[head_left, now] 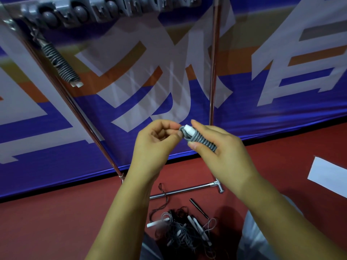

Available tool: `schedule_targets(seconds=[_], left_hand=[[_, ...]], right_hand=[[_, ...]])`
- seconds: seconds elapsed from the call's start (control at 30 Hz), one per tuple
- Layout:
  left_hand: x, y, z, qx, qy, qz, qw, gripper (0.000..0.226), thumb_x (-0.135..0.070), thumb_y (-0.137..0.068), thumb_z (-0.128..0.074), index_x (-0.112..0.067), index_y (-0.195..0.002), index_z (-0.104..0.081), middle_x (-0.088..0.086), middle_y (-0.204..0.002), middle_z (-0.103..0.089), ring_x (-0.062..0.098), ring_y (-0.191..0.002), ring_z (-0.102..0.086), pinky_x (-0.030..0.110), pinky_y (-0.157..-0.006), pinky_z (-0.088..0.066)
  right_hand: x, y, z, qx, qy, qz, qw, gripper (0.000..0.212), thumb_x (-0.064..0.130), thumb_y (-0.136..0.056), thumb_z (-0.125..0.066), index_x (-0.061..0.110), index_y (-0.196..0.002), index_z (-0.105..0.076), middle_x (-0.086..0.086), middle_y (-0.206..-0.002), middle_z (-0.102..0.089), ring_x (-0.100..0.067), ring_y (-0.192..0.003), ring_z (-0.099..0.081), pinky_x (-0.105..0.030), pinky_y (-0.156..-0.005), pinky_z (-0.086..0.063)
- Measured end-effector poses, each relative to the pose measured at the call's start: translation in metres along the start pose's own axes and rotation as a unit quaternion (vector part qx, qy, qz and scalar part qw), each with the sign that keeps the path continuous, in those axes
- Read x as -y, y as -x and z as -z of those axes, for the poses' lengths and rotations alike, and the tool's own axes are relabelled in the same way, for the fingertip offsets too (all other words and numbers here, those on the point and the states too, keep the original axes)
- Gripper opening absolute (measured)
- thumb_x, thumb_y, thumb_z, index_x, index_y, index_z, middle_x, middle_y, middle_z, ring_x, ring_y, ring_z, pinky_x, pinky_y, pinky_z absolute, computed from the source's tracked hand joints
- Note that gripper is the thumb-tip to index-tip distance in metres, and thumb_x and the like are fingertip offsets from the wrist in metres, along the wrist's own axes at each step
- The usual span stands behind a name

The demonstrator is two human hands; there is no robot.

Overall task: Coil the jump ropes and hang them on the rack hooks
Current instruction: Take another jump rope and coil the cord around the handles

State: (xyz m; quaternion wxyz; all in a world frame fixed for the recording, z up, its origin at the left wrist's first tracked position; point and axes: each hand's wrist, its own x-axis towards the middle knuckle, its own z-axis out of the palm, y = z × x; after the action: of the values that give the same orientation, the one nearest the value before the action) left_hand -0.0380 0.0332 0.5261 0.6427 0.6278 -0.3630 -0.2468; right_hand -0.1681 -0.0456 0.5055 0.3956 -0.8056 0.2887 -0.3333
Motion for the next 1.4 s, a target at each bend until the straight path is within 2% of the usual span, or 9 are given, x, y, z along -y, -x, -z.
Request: schedule_targets(seconds=[0.13,0.27,0.53,0.73,0.83,0.93,1.1,1.27,1.4], left_hand=[[0.000,-0.002,-0.004,-0.024,0.033,0.004,0.999,0.021,0.010,-0.083,-0.062,-0.011,-0.081,-0.057,0.003,-0.068,-0.061,0.010,-0.073,-0.064,0.019,-0.074,-0.052],[-0.001,-0.003,-0.002,-0.014,0.096,0.002,0.995,0.028,0.015,-0.081,-0.061,-0.011,-0.078,-0.050,0.009,-0.072,-0.062,0.015,-0.077,-0.067,0.026,-0.081,-0.054],[0.000,0.010,-0.024,-0.067,0.006,-0.050,0.996,0.013,0.000,-0.086,-0.064,-0.012,-0.085,-0.069,0.001,-0.087,-0.072,0.011,-0.086,-0.068,0.024,-0.082,-0.054],[-0.006,0.008,-0.025,-0.034,0.080,-0.016,0.996,0.009,-0.002,-0.081,-0.068,-0.010,-0.078,-0.069,0.002,-0.087,-0.072,0.011,-0.086,-0.068,0.019,-0.077,-0.051],[-0.009,0.005,-0.022,-0.021,0.079,-0.011,0.997,0.008,-0.001,-0.081,-0.068,-0.008,-0.076,-0.068,0.008,-0.090,-0.072,0.017,-0.089,-0.068,0.023,-0.081,-0.052],[-0.009,0.002,-0.020,-0.007,0.081,-0.015,0.997,0.012,-0.005,-0.079,-0.071,-0.014,-0.071,-0.069,0.013,-0.103,-0.068,0.026,-0.101,-0.065,0.036,-0.092,-0.051],[-0.008,0.000,-0.023,-0.058,0.082,-0.038,0.994,0.006,-0.029,-0.063,-0.072,-0.024,-0.064,-0.069,-0.002,-0.099,-0.056,0.032,-0.105,-0.056,0.052,-0.103,-0.043],[-0.006,-0.002,-0.017,-0.094,0.087,-0.048,0.991,0.011,-0.017,-0.067,-0.070,-0.024,-0.060,-0.066,-0.008,-0.091,-0.055,0.021,-0.092,-0.052,0.044,-0.095,-0.045],[-0.010,-0.004,-0.012,-0.058,0.043,-0.027,0.997,0.009,-0.033,-0.062,-0.065,-0.025,-0.063,-0.061,0.007,-0.090,-0.054,0.022,-0.083,-0.052,0.042,-0.082,-0.046]], right_hand=[[-0.001,0.002,-0.007,-0.028,0.009,0.023,0.999,0.047,0.023,-0.088,-0.066,0.026,-0.133,-0.055,0.012,-0.126,-0.059,0.000,-0.111,-0.054,-0.009,-0.090,-0.041],[-0.001,0.000,-0.006,-0.031,-0.035,0.023,0.999,0.046,0.020,-0.089,-0.066,0.023,-0.133,-0.055,0.015,-0.121,-0.057,0.003,-0.114,-0.050,-0.002,-0.092,-0.036],[-0.003,0.000,-0.015,-0.147,0.010,0.086,0.985,0.043,0.018,-0.085,-0.061,0.015,-0.128,-0.060,0.004,-0.125,-0.062,-0.003,-0.114,-0.051,0.001,-0.090,-0.035],[-0.003,-0.002,-0.018,-0.193,0.035,0.129,0.972,0.043,0.012,-0.085,-0.060,0.012,-0.127,-0.060,0.000,-0.126,-0.062,-0.008,-0.114,-0.054,-0.015,-0.092,-0.044],[-0.002,-0.001,-0.018,-0.191,0.031,0.140,0.971,0.044,0.012,-0.085,-0.061,0.013,-0.129,-0.058,0.001,-0.126,-0.061,-0.003,-0.114,-0.053,-0.012,-0.094,-0.044],[-0.001,-0.002,-0.016,-0.161,0.004,0.119,0.980,0.046,0.017,-0.087,-0.058,0.015,-0.132,-0.055,0.003,-0.126,-0.060,0.001,-0.113,-0.051,-0.006,-0.092,-0.041],[0.006,-0.004,-0.012,-0.158,-0.007,0.099,0.982,0.047,0.022,-0.089,-0.059,0.020,-0.136,-0.052,0.005,-0.119,-0.062,-0.002,-0.107,-0.056,-0.008,-0.086,-0.044],[0.012,-0.007,-0.008,-0.149,-0.096,0.072,0.981,0.047,0.016,-0.089,-0.066,0.026,-0.132,-0.053,0.031,-0.107,-0.051,0.014,-0.103,-0.052,-0.001,-0.085,-0.039],[0.015,-0.007,-0.006,-0.118,-0.165,0.083,0.976,0.051,0.008,-0.086,-0.068,0.037,-0.124,-0.052,0.022,-0.112,-0.059,0.009,-0.106,-0.057,-0.006,-0.087,-0.042]])
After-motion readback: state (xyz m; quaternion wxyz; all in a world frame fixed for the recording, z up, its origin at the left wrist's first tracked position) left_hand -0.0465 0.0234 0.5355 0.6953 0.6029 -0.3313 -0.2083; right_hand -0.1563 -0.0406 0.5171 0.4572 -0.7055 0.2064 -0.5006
